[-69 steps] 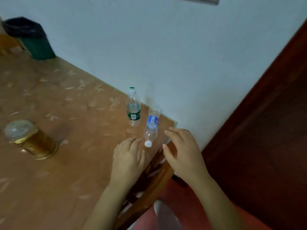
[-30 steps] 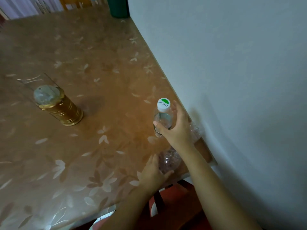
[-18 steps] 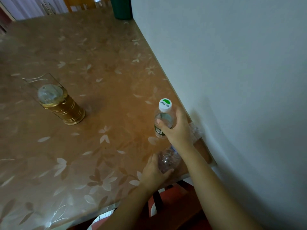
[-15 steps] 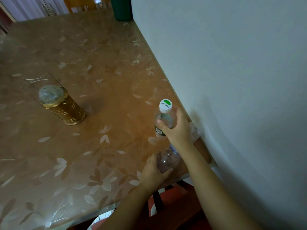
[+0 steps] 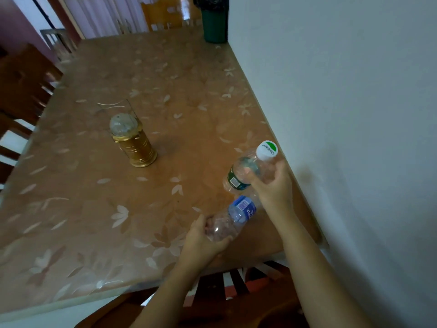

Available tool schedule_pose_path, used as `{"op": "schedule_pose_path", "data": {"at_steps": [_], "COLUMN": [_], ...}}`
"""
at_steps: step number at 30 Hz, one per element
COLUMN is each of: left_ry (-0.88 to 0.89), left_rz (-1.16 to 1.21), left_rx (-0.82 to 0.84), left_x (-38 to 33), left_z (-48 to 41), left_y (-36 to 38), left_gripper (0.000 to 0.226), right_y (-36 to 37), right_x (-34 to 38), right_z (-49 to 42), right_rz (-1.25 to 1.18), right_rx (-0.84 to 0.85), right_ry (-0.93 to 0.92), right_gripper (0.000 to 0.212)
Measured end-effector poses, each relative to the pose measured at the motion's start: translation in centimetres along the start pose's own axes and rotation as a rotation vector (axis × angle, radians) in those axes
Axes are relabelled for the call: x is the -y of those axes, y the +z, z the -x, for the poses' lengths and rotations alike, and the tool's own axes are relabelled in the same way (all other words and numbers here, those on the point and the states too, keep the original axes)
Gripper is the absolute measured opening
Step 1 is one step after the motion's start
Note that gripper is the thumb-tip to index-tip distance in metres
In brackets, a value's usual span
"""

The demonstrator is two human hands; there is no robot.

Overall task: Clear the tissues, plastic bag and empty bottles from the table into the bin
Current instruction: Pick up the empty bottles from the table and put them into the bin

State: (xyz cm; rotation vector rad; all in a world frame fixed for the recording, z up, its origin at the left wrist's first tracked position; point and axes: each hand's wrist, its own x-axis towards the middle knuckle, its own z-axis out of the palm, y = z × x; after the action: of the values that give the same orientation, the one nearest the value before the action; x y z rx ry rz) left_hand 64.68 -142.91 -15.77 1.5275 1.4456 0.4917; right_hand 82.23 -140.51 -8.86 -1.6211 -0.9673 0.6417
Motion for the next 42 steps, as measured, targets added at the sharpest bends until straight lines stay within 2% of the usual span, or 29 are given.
{"op": "schedule_pose_path", "data": {"at_steps": [6, 12, 17, 25, 34, 42], "left_ry": [-0.007, -0.051, -0.028, -0.015, -0.065, -0.130], "left_rz": [-0.106, -0.105, -0.013, 0.087, 0.295, 0.409], "left_rx": [-0.178, -0.305, -0.465, -0.703, -0.886, -1.056], "left_x": [0.5, 0.9, 1.7, 3.1, 8.5, 15.3], "left_z": [2.3, 5.3, 7.7, 12.9, 22.1, 31.6], "left_y": [-4.7, -8.8, -12.3, -18.7, -26.1, -32.3], "left_gripper": [0.062, 0.064, 0.061, 0.067, 0.065, 0.064], "right_y": [2.5, 5.1, 6.8, 11.3, 19.1, 27.1], "right_x": [2.9, 5.2, 7.8, 10.7, 15.0, 18.7], "right_z": [1.3, 2.6, 4.6, 10.0, 19.6, 30.4], "right_rz": [-0.023, -0.003, 0.015, 0.135, 0.142, 0.126], "right_rx": [0.070, 0.133, 0.135, 0.266, 0.494, 0.695], "right_ry": [-0.047, -0.128, -0.289, -0.462, -0.496, -0.568], "right_gripper": [0.046, 0.058, 0.053, 0.059, 0.063, 0.055]}}
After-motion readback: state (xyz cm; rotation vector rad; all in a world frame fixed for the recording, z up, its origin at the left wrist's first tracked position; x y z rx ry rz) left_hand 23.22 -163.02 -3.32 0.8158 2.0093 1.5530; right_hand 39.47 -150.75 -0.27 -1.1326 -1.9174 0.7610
